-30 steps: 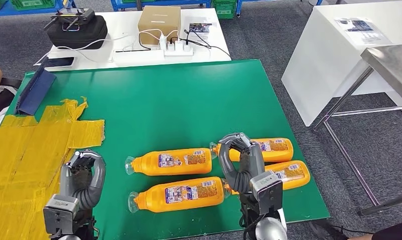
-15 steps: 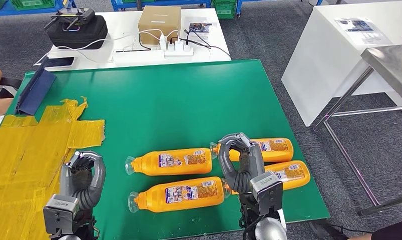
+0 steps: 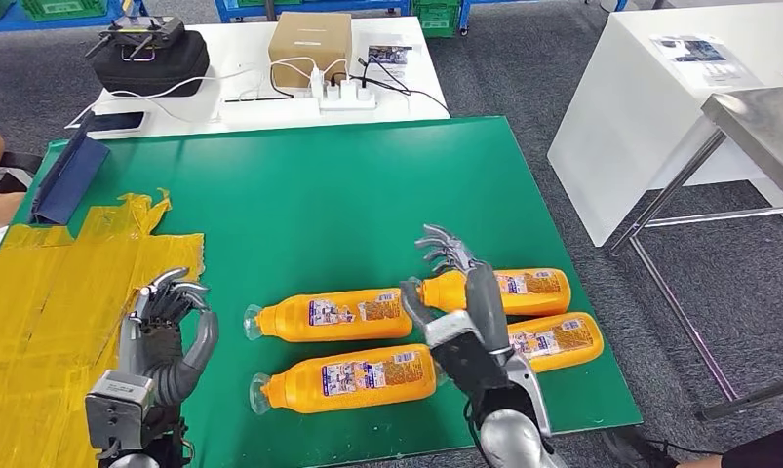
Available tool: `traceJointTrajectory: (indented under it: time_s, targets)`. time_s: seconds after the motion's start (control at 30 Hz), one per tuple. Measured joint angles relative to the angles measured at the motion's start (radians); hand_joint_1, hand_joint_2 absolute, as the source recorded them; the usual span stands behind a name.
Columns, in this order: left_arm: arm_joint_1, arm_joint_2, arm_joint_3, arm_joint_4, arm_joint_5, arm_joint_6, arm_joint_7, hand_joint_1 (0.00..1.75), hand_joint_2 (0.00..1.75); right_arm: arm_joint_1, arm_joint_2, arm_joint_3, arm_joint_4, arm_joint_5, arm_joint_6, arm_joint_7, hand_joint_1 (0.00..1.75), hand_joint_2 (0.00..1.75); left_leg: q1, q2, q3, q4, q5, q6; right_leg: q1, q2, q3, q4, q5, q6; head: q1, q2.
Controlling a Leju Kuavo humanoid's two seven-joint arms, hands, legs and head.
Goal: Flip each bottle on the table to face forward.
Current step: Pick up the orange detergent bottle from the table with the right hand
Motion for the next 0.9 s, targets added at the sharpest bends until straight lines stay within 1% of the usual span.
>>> traceJointTrajectory:
  time_s: [0.07, 0.13, 0.23, 0.33, 0.57, 0.77, 0.9]
  targets:
    - [-0.034, -0.002, -0.007, 0.008, 0.017, -0.045, 0.009, 0.00, 1.75, -0.100, -0.017, 0.050, 0.096, 0.162, 0.081, 0.028, 0.00, 1.75, 0.000, 0.001, -0.001, 0.000, 0.003, -0.001, 0.000, 0.001, -0.002, 0.000, 0.004, 0.000, 0.000, 0.000]
    - [-0.091, -0.005, -0.026, 0.031, 0.035, -0.083, 0.016, 0.00, 1.75, -0.229, -0.023, 0.135, 0.254, 0.264, 0.137, 0.004, 0.00, 1.75, 0.001, 0.002, -0.002, 0.000, 0.006, -0.001, 0.001, 0.003, -0.004, 0.000, 0.007, 0.000, 0.000, 0.000]
    - [-0.162, -0.013, -0.057, 0.072, 0.053, -0.103, 0.021, 0.00, 1.75, -0.375, -0.004, 0.249, 0.500, 0.299, 0.132, -0.052, 0.00, 1.75, 0.002, 0.000, -0.003, 0.000, 0.010, 0.000, 0.002, 0.000, -0.004, 0.000, 0.007, 0.000, 0.000, 0.000]
    - [-0.194, -0.016, -0.076, 0.099, 0.064, -0.106, 0.021, 0.00, 1.75, -0.460, 0.009, 0.313, 0.659, 0.304, 0.127, -0.067, 0.00, 1.75, 0.002, -0.001, -0.005, 0.000, 0.011, 0.000, 0.002, -0.001, -0.004, 0.001, 0.009, 0.002, 0.000, 0.000]
    - [-0.230, -0.017, -0.100, 0.141, 0.090, -0.104, 0.014, 0.00, 1.75, -0.579, 0.015, 0.414, 0.880, 0.304, 0.187, -0.060, 0.00, 1.75, 0.001, -0.001, -0.008, 0.000, 0.011, 0.000, 0.002, -0.001, -0.007, 0.000, 0.010, 0.003, 0.000, 0.000]
    - [-0.244, -0.017, -0.110, 0.162, 0.095, -0.104, 0.012, 0.00, 1.75, -0.620, 0.017, 0.456, 0.966, 0.301, 0.196, -0.060, 0.00, 1.75, 0.001, -0.001, -0.009, 0.000, 0.011, 0.000, 0.002, -0.001, -0.008, 0.000, 0.010, 0.003, 0.000, 0.000]
    - [-0.258, -0.017, -0.119, 0.178, 0.109, -0.104, 0.006, 0.00, 1.75, -0.642, 0.029, 0.477, 1.021, 0.274, 0.248, -0.073, 0.00, 1.75, 0.001, -0.001, -0.009, 0.000, 0.011, 0.000, 0.002, -0.001, -0.009, 0.000, 0.010, 0.003, 0.000, 0.000]
